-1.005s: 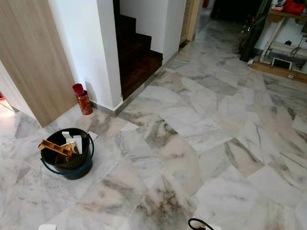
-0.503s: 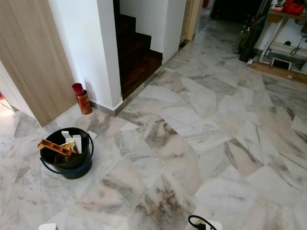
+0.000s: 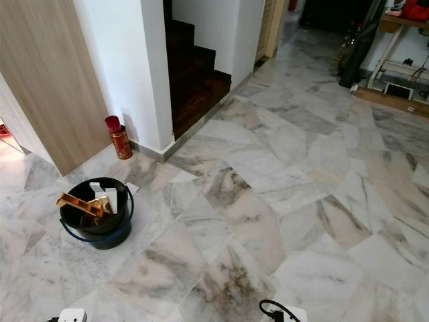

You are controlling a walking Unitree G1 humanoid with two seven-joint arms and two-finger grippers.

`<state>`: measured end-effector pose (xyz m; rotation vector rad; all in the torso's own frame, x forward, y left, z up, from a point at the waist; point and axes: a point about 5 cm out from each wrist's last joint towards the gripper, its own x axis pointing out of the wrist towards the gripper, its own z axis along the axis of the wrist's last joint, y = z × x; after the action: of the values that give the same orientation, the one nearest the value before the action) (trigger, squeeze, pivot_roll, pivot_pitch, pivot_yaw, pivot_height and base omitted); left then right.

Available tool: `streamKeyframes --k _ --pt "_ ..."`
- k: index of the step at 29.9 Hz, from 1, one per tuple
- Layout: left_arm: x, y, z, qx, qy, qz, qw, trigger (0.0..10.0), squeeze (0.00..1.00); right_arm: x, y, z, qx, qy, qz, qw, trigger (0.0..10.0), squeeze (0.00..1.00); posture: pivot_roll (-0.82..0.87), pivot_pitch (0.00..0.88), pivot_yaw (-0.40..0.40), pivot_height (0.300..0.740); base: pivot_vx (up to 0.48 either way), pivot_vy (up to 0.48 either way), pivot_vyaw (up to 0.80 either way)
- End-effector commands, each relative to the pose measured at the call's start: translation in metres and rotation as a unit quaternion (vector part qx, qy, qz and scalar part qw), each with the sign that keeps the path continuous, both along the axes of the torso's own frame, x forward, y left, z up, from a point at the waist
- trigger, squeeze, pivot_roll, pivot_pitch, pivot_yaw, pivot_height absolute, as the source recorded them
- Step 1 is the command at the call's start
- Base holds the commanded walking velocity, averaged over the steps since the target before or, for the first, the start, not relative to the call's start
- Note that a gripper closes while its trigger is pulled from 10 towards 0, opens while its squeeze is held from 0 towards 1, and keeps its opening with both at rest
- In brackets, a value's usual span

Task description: Sweep floor

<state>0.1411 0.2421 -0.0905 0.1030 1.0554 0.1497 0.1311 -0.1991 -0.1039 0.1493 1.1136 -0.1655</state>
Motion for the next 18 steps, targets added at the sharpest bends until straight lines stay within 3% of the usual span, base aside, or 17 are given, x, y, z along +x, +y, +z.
streamKeyframes --k 1,18 --pt "0.0042 0.0026 0.0024 0.008 -0.007 -0.013 1.0 10.0 0.0 0.003 -0.0018 0.0014 -0.006 -0.009 -0.005 1.0 10.0 0.0 0.16 0.0 -0.066 0.74 0.0 0.0 0.0" --pt "0.0058 -0.0014 0.0021 0.008 -0.011 -0.023 1.0 10.0 0.0 0.0098 0.0048 0.0028 0.002 -0.02 -0.004 1.0 10.0 0.0 0.16 0.0 -0.066 0.74 0.0 0.0 0.0"
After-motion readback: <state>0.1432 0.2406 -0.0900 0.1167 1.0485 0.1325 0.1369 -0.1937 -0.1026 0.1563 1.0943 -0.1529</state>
